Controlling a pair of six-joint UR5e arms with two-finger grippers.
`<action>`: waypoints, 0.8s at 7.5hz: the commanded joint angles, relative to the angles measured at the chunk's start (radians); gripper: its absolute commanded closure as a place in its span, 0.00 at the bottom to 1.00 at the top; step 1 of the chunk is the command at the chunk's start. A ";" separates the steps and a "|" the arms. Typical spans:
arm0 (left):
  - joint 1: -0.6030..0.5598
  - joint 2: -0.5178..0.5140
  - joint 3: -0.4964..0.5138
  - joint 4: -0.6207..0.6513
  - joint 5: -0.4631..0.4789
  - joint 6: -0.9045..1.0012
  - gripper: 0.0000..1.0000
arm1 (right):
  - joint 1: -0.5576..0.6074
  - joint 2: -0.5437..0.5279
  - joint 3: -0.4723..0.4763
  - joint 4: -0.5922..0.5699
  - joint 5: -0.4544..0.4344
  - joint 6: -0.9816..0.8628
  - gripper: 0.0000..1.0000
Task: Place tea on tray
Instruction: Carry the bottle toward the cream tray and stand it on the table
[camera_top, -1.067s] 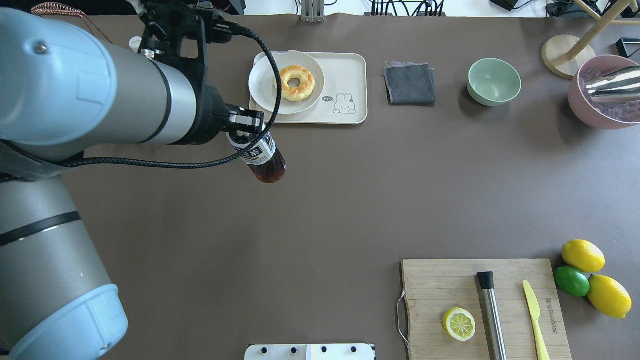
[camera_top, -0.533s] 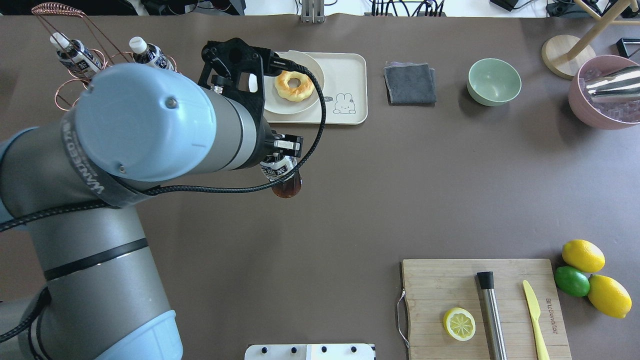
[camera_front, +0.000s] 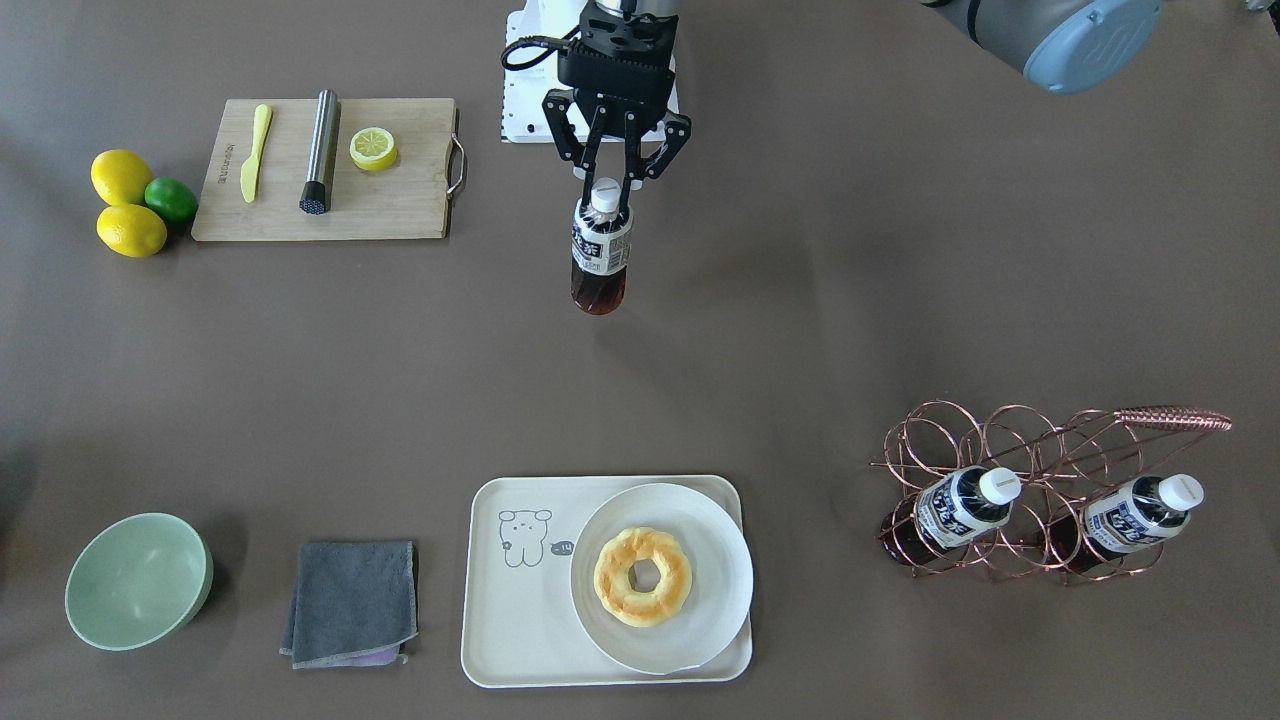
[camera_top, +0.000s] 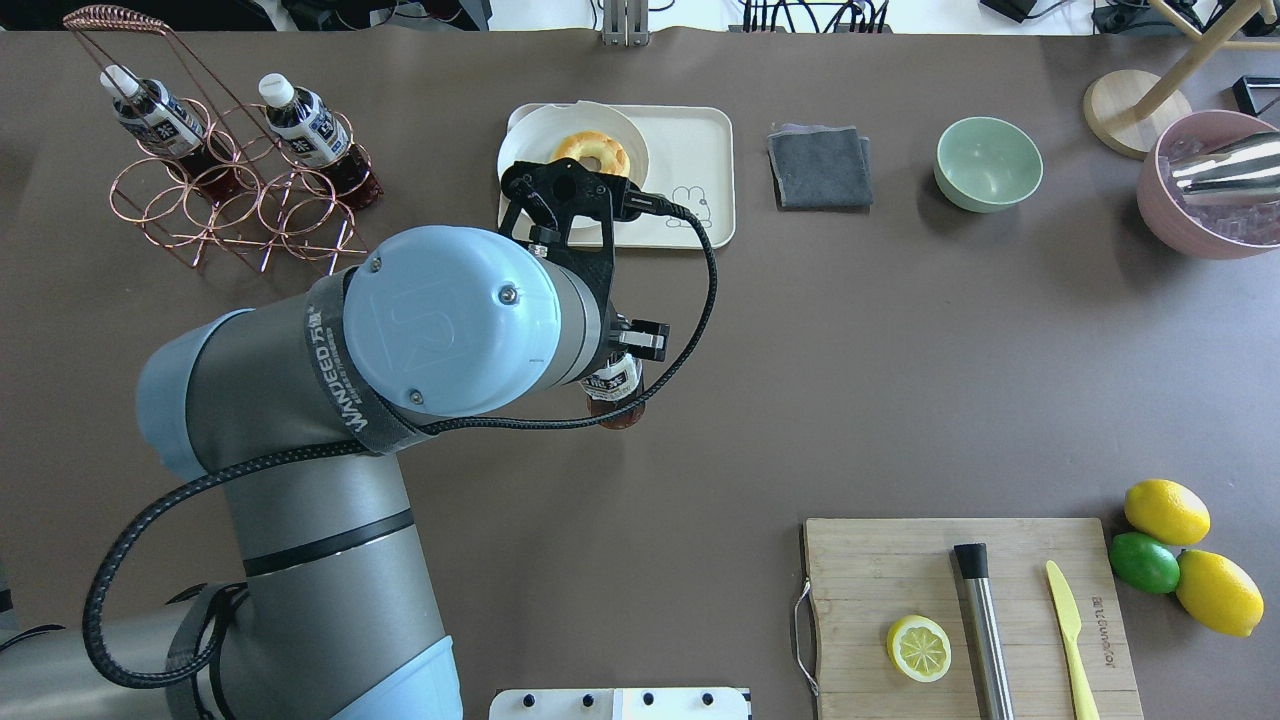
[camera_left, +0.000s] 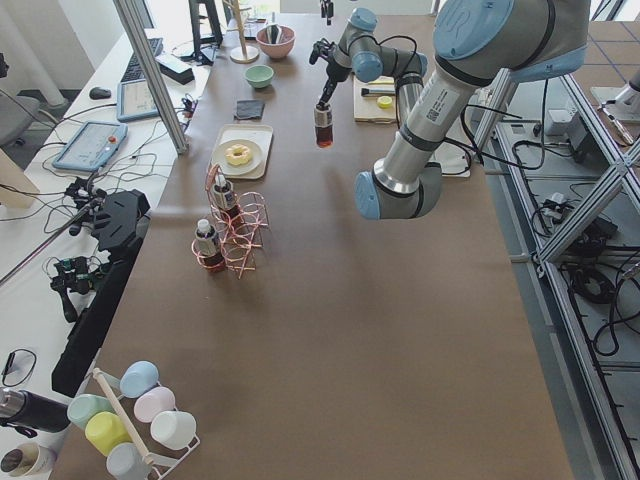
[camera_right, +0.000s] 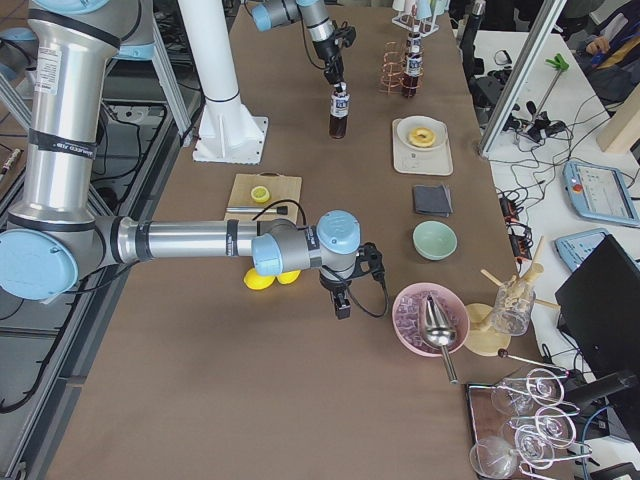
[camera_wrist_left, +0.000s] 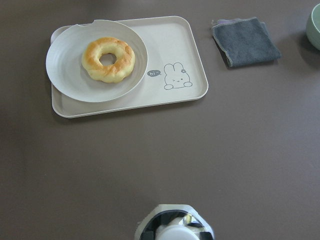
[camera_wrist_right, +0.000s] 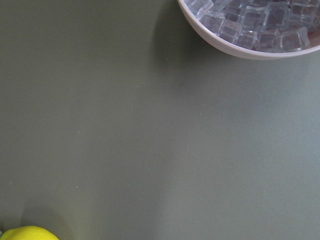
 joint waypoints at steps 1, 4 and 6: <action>0.013 0.008 0.017 -0.011 0.003 -0.002 1.00 | -0.003 0.000 -0.008 -0.001 0.001 -0.001 0.00; 0.036 0.017 0.017 -0.014 0.001 -0.004 1.00 | -0.003 0.000 -0.004 0.001 0.001 -0.001 0.00; 0.036 0.031 0.015 -0.014 0.004 -0.004 1.00 | -0.003 0.000 -0.005 0.001 0.001 -0.001 0.00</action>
